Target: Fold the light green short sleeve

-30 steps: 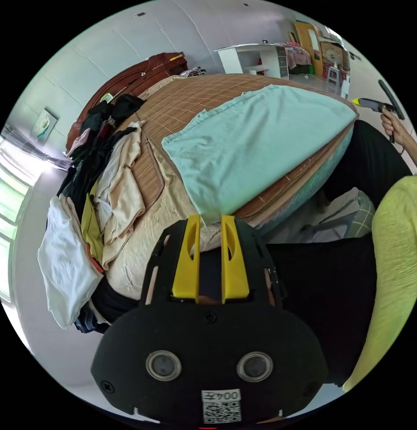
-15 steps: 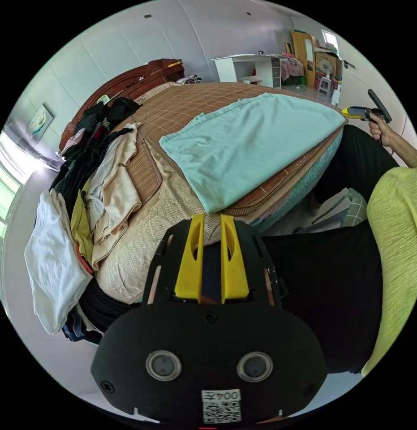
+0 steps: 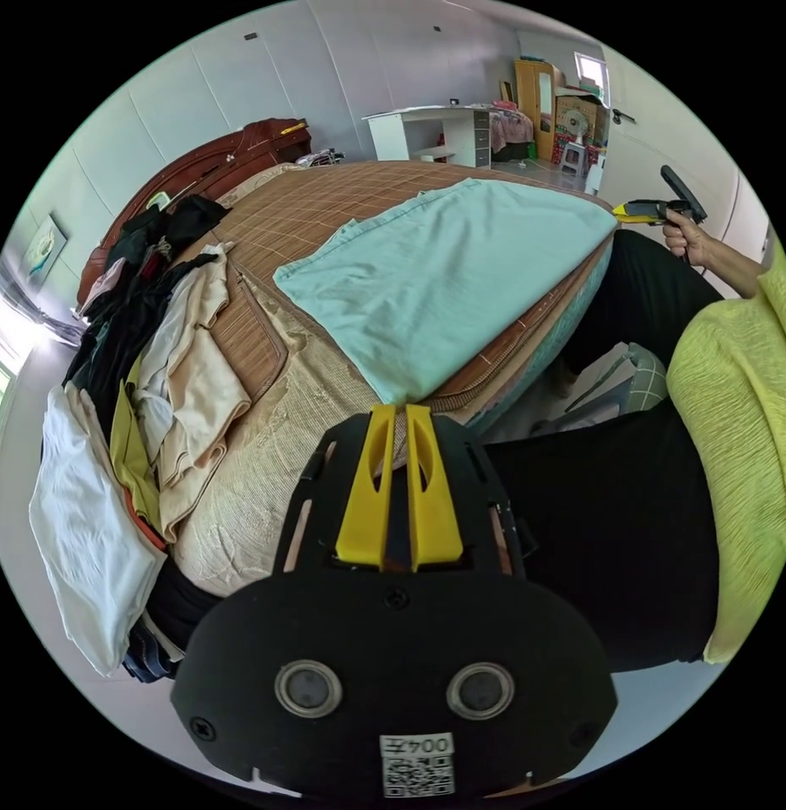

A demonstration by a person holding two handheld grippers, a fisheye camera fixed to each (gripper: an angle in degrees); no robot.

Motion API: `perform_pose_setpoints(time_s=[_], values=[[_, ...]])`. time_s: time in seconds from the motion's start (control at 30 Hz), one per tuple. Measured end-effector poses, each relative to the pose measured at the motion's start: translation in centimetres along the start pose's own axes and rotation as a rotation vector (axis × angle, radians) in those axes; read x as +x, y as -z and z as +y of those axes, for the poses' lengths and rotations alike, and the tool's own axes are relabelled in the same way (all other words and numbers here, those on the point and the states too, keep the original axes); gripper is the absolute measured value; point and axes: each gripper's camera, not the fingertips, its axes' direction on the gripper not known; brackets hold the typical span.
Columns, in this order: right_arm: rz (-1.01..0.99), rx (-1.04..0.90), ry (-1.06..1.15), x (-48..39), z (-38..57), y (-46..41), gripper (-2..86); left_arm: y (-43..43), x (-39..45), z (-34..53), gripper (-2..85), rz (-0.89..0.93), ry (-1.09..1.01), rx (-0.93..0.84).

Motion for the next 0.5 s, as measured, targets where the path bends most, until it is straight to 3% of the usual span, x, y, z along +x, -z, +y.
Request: perform_pose_setpoints(time_s=[0.5], values=[[-0.084, -0.039, 0.046, 1.2, -1.3, 0.0, 7.8, -0.5, -2.0, -0.4, 1.0, 0.022, -0.030, -0.013]])
